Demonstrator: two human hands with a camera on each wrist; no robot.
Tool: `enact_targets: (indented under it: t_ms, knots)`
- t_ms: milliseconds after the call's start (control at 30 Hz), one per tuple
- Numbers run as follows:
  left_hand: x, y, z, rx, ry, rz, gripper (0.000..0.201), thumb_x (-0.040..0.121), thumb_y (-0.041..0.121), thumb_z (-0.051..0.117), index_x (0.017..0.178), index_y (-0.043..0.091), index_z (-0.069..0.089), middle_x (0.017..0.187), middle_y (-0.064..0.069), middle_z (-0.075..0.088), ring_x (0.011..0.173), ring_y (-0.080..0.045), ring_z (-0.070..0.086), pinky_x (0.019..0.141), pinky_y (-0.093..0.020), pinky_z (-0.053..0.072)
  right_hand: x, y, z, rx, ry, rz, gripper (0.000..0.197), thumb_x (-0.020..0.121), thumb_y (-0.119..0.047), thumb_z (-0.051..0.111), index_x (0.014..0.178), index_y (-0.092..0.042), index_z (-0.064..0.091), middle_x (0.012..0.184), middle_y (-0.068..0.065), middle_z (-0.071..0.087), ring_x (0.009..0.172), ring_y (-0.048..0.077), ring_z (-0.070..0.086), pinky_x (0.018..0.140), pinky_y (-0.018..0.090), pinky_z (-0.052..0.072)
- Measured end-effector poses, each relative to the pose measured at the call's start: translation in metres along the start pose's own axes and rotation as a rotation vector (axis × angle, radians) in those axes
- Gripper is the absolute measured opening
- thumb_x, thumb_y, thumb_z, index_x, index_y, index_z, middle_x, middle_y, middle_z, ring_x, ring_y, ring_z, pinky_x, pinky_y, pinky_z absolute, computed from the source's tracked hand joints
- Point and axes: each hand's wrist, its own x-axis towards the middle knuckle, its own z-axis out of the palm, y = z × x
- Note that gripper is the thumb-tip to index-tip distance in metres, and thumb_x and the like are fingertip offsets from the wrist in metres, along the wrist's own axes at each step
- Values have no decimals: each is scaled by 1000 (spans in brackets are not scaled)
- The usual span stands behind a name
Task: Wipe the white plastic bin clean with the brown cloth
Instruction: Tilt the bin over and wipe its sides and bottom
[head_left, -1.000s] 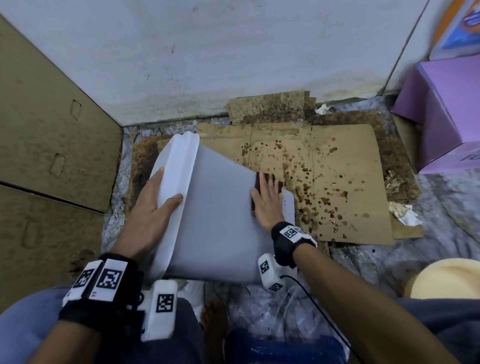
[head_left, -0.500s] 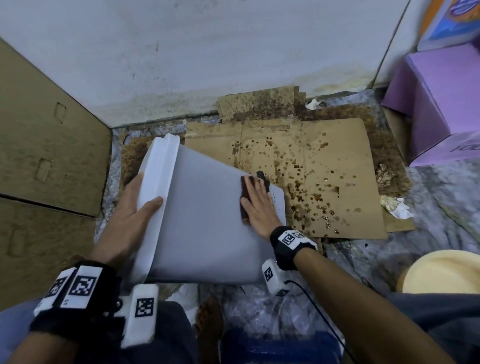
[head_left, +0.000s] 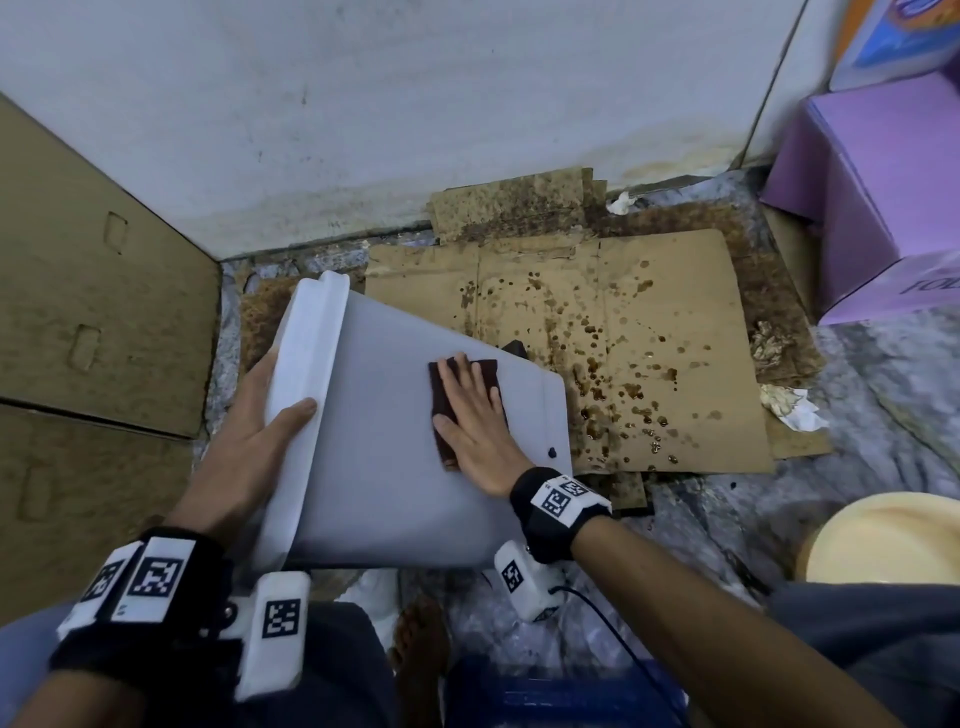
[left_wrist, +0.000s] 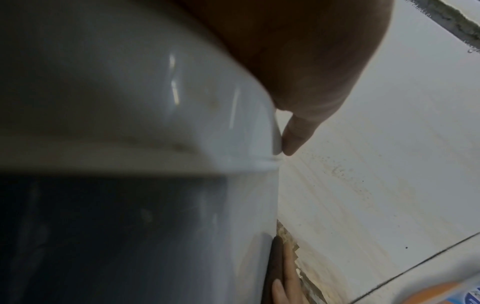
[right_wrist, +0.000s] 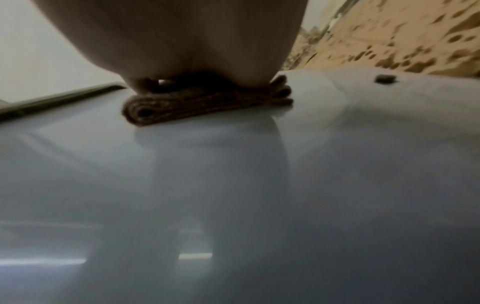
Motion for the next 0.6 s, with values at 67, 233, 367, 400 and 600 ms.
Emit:
enact_targets:
  t_ms: [67,233,367,400,600]
  knots:
    - [-1,0,0,0,-1,12,75,83,49,54,153,43,30,151,13,41,134,-19,45,112,-47,37,-2,13,-1,-2,42,20,58,104,-31,29,151,-31,-5,156,-11,-21,143,7,-22,115,33,-18]
    - [-2,-4,-1,11,-14,15,76,80,56,55,151,48,29,153,14,40,136,-18,45,115,-51,35,-5,68,-24,64,125,388,59,104,-30,28,152,-29,-6,160,2,-15,147,20,-17,118,55,-4]
    - [0,-3,-1,17,-8,29,70,87,52,55,151,47,28,154,13,40,137,-20,44,116,-52,34,1,66,-32,195,155,522,61,103,-33,29,152,-28,-6,161,3,-15,147,22,-18,116,53,-11]
    - [0,-2,0,24,-5,21,67,89,49,55,151,48,28,153,11,42,135,-21,46,115,-52,35,4,58,-31,207,156,511,61,103,-33,29,152,-27,-7,161,3,-16,147,21,-19,114,51,-13]
    - [2,-3,-1,32,18,-11,60,93,44,56,147,53,30,141,12,49,124,-24,52,105,-47,42,20,13,-20,231,76,229,58,104,-26,27,153,-25,-5,161,0,-13,147,14,-17,117,42,-14]
